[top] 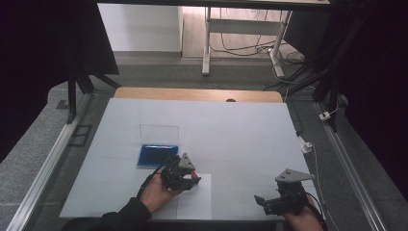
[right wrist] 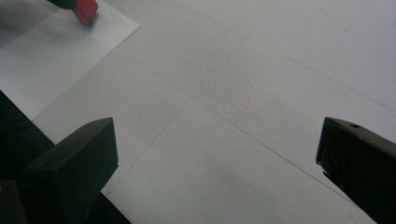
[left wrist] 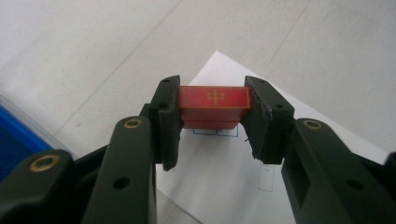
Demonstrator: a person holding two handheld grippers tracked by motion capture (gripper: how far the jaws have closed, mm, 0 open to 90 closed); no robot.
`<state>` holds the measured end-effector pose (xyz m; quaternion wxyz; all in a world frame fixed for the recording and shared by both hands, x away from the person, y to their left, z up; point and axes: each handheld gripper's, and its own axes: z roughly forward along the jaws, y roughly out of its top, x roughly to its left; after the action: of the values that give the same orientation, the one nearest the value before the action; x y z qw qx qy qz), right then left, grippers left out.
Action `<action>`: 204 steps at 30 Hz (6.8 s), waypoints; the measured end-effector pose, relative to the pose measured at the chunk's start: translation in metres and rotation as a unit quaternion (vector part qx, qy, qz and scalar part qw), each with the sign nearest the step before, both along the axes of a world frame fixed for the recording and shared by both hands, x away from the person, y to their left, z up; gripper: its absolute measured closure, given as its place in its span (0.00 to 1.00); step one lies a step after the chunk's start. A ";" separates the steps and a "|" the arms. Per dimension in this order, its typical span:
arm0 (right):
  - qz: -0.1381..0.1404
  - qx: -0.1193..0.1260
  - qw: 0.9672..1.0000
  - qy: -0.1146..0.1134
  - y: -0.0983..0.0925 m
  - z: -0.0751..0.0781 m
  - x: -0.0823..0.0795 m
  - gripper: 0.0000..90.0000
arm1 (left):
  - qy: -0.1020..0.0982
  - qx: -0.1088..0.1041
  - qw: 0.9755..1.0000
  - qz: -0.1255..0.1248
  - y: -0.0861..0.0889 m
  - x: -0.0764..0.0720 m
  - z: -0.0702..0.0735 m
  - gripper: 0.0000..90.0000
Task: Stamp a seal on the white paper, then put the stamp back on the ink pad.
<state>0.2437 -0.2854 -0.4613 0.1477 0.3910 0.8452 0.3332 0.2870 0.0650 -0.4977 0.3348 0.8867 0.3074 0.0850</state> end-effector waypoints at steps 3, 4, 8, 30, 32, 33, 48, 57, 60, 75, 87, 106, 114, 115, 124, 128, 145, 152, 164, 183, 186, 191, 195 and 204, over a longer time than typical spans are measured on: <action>-0.001 0.002 1.000 0.000 0.000 0.000 0.000 0.00 | 0.000 -0.006 1.000 -0.003 0.003 0.000 0.004 0.65; -0.001 0.002 1.000 -0.001 -0.001 0.000 0.000 0.00 | 0.001 -0.007 1.000 -0.004 0.003 0.000 0.004 0.65; -0.001 0.002 1.000 -0.001 -0.001 0.000 0.000 0.00 | 0.006 -0.012 1.000 -0.013 0.005 0.000 0.007 0.65; 0.002 -0.001 1.000 -0.003 0.000 0.000 -0.001 0.00 | -0.004 -0.038 0.999 -0.008 0.036 0.002 0.024 0.65; 0.001 0.000 1.000 -0.003 0.000 0.000 -0.001 0.00 | -0.005 -0.037 0.999 -0.009 0.038 0.003 0.025 0.65; 0.001 0.000 1.000 -0.003 -0.001 0.000 -0.002 0.00 | -0.007 -0.035 0.999 -0.008 0.039 0.004 0.026 0.65; -0.001 0.000 1.000 -0.003 -0.001 0.000 -0.002 0.00 | -0.013 -0.040 0.999 0.026 0.064 0.013 0.033 0.65; 0.000 -0.002 1.000 -0.002 0.000 0.000 -0.002 0.00 | -0.015 -0.041 0.998 0.048 0.076 0.019 0.034 0.65; 0.001 -0.003 1.000 -0.003 0.000 0.000 -0.002 0.00 | -0.018 -0.037 0.998 0.055 0.080 0.022 0.034 0.65; 0.003 -0.005 1.000 -0.003 0.001 0.000 -0.002 0.00 | -0.016 -0.035 0.994 0.099 0.102 0.038 0.026 0.65; 0.003 -0.009 1.000 -0.002 0.001 0.000 -0.002 0.00 | -0.005 -0.023 0.990 0.140 0.117 0.054 0.013 0.65; 0.006 -0.012 1.000 -0.003 0.001 -0.001 -0.002 0.00 | 0.004 0.025 0.990 0.142 0.108 0.065 -0.001 0.65; 0.007 -0.012 1.000 -0.004 0.001 -0.001 -0.002 0.00 | 0.007 0.019 0.989 0.144 0.109 0.066 -0.002 0.64; 0.006 -0.012 1.000 -0.003 0.002 -0.001 -0.002 0.00 | 0.008 0.017 0.989 0.144 0.109 0.066 -0.002 0.64; 0.006 -0.012 1.000 -0.003 0.001 -0.001 -0.002 0.00 | 0.002 0.018 0.988 0.150 0.108 0.065 0.000 0.51; 0.006 -0.011 1.000 -0.003 0.001 0.000 -0.002 0.00 | 0.001 0.008 0.988 0.156 0.110 0.064 0.002 0.44; 0.006 -0.012 1.000 -0.004 0.001 0.000 -0.003 0.00 | -0.001 -0.027 0.990 0.137 0.113 0.058 0.007 0.13; 0.004 -0.010 1.000 -0.005 0.001 0.000 -0.003 0.00 | 0.001 -0.049 0.991 0.124 0.117 0.053 0.011 0.00; 0.004 -0.010 1.000 -0.005 0.001 0.000 -0.003 0.00 | 0.005 -0.094 0.989 0.116 0.130 0.043 0.018 0.00; 0.002 -0.010 1.000 -0.002 0.001 0.000 -0.003 0.00 | -0.001 -0.121 0.988 0.092 0.140 0.009 0.032 0.00; 0.001 -0.008 1.000 -0.001 0.001 0.000 -0.003 0.00 | -0.001 -0.125 0.988 0.089 0.142 0.000 0.034 0.00; 0.001 -0.007 1.000 -0.001 0.000 0.000 -0.002 0.00 | -0.002 -0.126 0.988 0.087 0.148 -0.017 0.034 0.00; 0.001 -0.007 1.000 -0.001 0.000 0.000 -0.003 0.00 | -0.001 -0.132 0.987 0.090 0.154 -0.031 0.034 0.00; 0.001 -0.006 1.000 -0.002 0.000 0.000 -0.003 0.00 | -0.002 -0.139 0.984 0.111 0.172 -0.061 0.031 0.00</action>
<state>0.2407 -0.2855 -0.4613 0.1517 0.3887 0.8471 0.3292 0.2259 0.2371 -0.4666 0.4441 0.7918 0.4116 0.0800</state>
